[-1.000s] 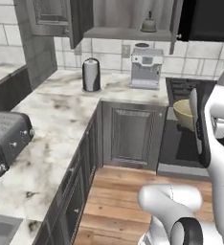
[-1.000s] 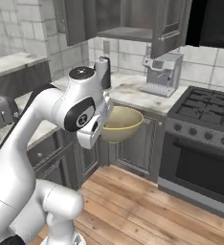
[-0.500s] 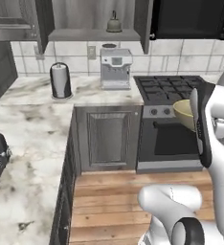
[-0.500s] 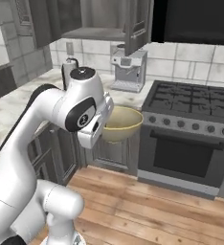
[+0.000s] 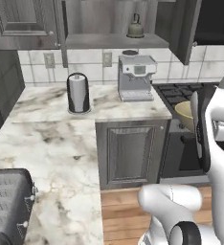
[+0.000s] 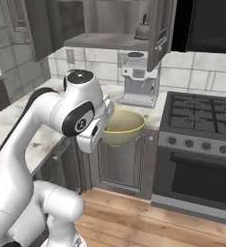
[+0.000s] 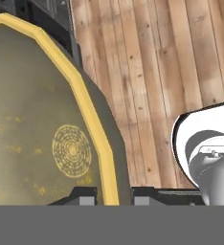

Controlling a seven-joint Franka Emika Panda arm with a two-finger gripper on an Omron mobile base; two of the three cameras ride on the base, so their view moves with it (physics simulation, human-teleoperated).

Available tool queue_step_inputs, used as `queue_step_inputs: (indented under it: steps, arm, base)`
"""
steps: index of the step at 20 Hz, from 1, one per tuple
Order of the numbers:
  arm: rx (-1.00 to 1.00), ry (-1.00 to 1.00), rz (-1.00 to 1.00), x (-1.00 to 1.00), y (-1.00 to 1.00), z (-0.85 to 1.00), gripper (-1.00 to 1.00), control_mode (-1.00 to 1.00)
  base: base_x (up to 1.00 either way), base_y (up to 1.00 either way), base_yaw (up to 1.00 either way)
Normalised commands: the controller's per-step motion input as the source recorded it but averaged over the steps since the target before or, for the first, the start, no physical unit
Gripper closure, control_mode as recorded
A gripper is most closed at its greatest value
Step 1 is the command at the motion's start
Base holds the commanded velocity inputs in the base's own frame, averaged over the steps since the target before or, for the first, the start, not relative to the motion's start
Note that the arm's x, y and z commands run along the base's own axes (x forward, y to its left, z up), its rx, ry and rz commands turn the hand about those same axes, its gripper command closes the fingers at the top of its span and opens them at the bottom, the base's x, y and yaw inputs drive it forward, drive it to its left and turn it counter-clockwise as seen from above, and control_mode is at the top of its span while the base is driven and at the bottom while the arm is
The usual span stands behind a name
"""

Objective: Pick the mug and place it in the sink. Pick the bowl and place it in the open cabinet and then close the cabinet.

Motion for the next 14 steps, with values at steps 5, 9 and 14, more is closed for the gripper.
queue_step_inputs:
  steps: [5, 9, 14]
  arm:
    - [0.00, 0.00, 0.00, 0.00, 0.00, 0.00, 1.00, 1.00]
    - [0.00, 0.00, 0.00, 0.00, 0.00, 0.00, 1.00, 1.00]
    - [0.00, 0.00, 0.00, 0.00, 0.00, 0.00, 1.00, 1.00]
  base:
    - [0.54, 0.32, -0.01]
    - [0.33, 1.00, -0.05]
    - [0.28, 0.89, 0.00]
